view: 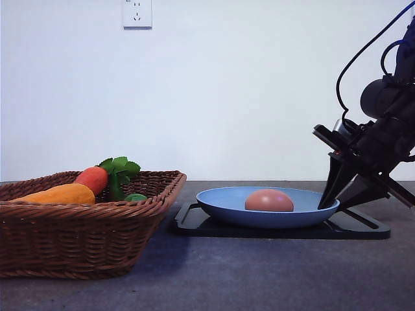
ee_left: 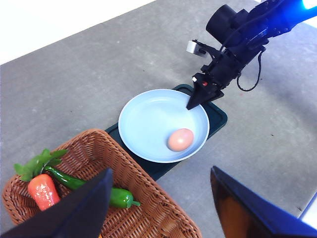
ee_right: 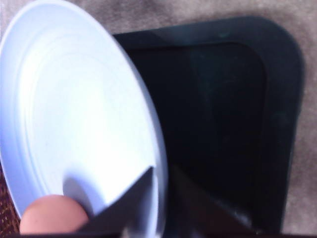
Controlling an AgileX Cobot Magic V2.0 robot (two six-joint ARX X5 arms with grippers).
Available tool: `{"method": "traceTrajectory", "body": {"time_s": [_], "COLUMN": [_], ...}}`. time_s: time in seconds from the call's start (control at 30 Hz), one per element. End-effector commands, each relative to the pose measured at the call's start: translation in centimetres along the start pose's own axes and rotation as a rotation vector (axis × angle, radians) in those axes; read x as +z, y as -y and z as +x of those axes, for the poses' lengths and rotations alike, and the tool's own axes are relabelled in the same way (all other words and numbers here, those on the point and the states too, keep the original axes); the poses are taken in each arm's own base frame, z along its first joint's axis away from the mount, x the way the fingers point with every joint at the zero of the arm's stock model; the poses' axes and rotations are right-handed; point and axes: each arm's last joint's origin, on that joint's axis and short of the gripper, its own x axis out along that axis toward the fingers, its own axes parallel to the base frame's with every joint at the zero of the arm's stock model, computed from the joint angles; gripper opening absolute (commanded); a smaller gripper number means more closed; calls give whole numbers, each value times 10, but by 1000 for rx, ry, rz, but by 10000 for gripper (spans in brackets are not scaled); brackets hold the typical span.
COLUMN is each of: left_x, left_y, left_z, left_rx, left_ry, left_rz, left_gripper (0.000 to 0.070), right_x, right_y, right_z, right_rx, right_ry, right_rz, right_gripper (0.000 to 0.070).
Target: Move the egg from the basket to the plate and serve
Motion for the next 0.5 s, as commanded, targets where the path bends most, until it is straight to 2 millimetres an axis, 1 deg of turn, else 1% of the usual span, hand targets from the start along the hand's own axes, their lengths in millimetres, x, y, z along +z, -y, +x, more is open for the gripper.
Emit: {"method": "traceTrajectory", "body": {"time_s": [0.0, 0.13, 0.3, 0.4, 0.47], "left_x": [4, 5, 6, 7, 8], "left_y": [1, 2, 2, 3, 3], "left_z": [-1, 0, 6, 13, 19], "left_rx": [-8, -8, -8, -5, 13], "left_ry": [17, 20, 11, 3, -4], "left_rz": [-9, -9, -6, 2, 4], "left_gripper": [409, 409, 401, 355, 296], "right_x": [6, 11, 13, 12, 8], "right_y": [1, -3, -14, -22, -28], "right_z": [4, -1, -23, -43, -60], "right_rx": [0, 5, 7, 8, 3], "right_ry": [6, 22, 59, 90, 111], "right_rz": [-17, -30, -42, -47, -64], "right_gripper": [225, 228, 227, 214, 170]}}
